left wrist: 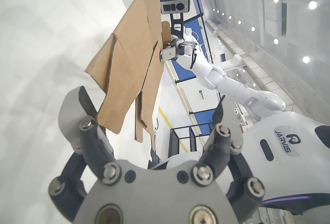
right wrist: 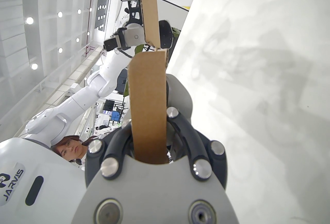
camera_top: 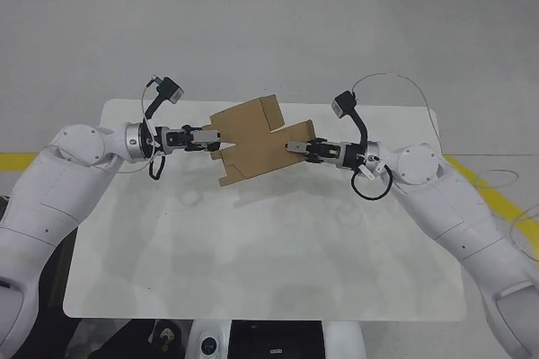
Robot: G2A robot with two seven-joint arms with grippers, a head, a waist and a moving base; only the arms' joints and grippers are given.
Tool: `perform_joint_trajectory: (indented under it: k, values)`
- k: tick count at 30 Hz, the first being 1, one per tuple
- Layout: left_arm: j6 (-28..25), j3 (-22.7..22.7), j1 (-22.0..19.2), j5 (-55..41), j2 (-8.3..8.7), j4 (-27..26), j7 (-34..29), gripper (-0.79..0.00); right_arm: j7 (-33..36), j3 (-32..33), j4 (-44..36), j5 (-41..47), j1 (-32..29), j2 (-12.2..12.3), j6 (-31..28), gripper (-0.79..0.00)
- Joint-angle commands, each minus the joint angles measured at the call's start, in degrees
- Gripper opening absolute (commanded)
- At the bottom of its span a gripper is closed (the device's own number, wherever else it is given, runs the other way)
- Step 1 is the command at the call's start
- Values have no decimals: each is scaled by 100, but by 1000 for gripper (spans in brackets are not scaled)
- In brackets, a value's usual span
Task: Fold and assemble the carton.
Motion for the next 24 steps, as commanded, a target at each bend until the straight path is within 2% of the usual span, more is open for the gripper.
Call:
perform_joint_trajectory:
  k: [1, 10, 24]
  values:
    - [51, -42, 17, -24, -18, 32, 21, 0, -24, 55, -51, -43, -68, 3, 15, -785]
    - [200, -323, 69, -261, -51, 133, -301, 0, -123, 253, -132, -278, -285, -21, 103, -785]
    - [475, -802, 197, -756, -83, -63, -809, 0, -119, 406, -75, -516, -454, -129, 132, -785]
